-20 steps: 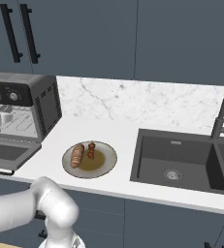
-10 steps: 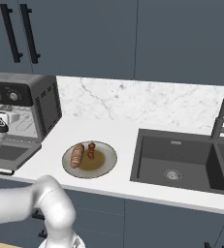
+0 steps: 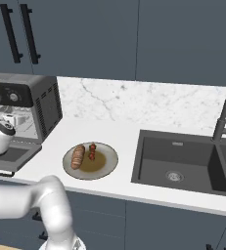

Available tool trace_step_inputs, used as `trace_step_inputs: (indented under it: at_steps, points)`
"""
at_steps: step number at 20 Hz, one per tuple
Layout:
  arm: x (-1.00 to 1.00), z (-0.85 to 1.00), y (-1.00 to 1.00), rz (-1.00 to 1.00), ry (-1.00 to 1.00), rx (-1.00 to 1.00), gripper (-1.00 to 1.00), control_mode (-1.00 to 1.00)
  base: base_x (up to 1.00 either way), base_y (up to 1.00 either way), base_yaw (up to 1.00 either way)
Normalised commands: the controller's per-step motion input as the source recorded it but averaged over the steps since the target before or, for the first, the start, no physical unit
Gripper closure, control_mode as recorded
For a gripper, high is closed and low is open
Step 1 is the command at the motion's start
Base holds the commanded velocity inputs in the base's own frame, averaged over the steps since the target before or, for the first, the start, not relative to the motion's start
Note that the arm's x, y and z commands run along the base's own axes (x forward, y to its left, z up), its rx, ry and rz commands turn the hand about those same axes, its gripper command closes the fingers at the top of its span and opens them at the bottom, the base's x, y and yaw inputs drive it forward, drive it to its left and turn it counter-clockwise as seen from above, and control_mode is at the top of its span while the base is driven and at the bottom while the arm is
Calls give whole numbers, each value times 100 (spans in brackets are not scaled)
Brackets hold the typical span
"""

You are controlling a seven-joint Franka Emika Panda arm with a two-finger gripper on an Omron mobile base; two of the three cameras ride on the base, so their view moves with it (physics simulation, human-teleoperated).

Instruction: Pick up the kebab skewer and baguette bread, and place them inside the toaster oven. Close the toaster oven door and start by setting the timer.

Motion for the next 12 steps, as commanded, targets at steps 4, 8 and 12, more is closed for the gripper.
trace_step_inputs:
  at_steps: [4,8,12]
  points:
    - [38,-12,1,0,0,0,-100,-100,0,0,0]
    - [50,-16,11,1,0,0,-100,-100,0,0,0]
    - [25,-31,14,2,4,-3,-100,-100,0,0,0]
